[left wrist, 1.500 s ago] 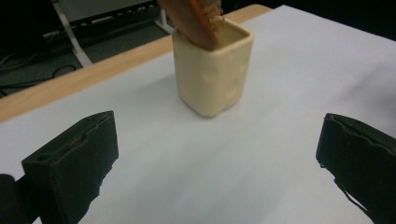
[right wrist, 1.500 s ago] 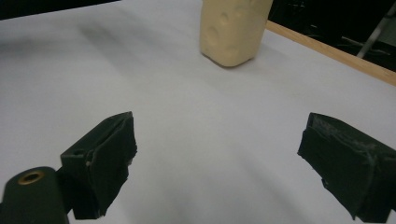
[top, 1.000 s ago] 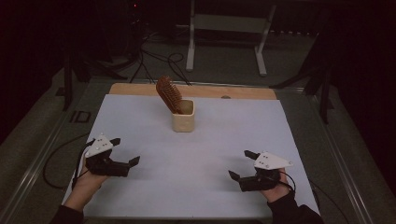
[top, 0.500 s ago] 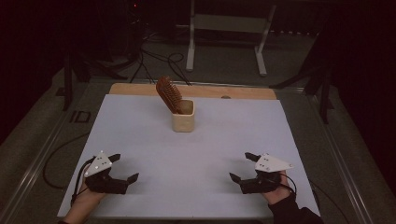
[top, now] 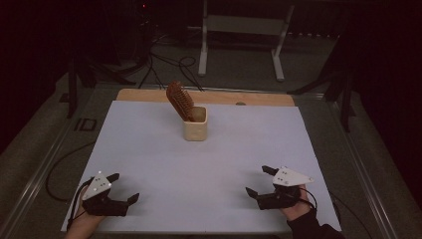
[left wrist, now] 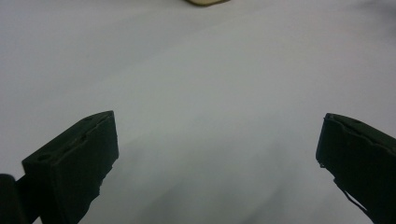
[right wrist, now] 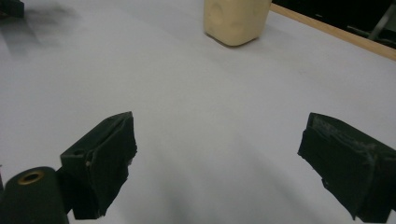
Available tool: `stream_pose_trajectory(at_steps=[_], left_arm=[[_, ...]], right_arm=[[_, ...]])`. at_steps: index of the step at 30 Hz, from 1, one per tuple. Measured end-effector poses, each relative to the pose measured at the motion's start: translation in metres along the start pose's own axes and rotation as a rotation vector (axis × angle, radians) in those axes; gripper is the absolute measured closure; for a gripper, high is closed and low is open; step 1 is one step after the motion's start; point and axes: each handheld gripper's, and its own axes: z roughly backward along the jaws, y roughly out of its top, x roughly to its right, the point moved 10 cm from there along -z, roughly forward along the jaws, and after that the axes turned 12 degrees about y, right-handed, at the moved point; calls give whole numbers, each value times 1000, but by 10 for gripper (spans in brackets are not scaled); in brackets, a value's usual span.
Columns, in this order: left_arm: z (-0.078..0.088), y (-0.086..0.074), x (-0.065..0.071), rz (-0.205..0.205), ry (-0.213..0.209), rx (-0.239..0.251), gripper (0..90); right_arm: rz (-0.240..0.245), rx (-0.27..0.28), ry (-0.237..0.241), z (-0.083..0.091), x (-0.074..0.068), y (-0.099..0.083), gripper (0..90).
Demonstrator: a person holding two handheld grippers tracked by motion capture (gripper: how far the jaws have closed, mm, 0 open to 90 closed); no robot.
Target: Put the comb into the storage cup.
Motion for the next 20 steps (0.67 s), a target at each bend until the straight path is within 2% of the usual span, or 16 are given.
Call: stream_pose_trajectory(at_steps=[4,6,7,11,14,17,19,20], left_arm=[[1,-2,-5,6,28,3,0],[1,-2,-5,12,30,8,0],[2,-2,-4,3,28,11,0],[2,-1,0,-16,20,15,0],[1,-2,0,-10,19,14,0],[1,-2,0,-8,20,15,0],[1,-2,0,-9,24,15,0],[2,-2,1,-11,21,18,0]], right_arm=[[1,-4,0,-1,0,-2,95],[17,-1,-3,-2,1,-2,95],[21,1,6,-3,0,-2,94],[50,13,-17,-3,2,0,94],[46,12,-28,-2,3,0,94],[29,-12,-36,-2,7,-2,103],[19,-1,-25,-1,8,-1,119],[24,1,-40,0,9,-1,118]])
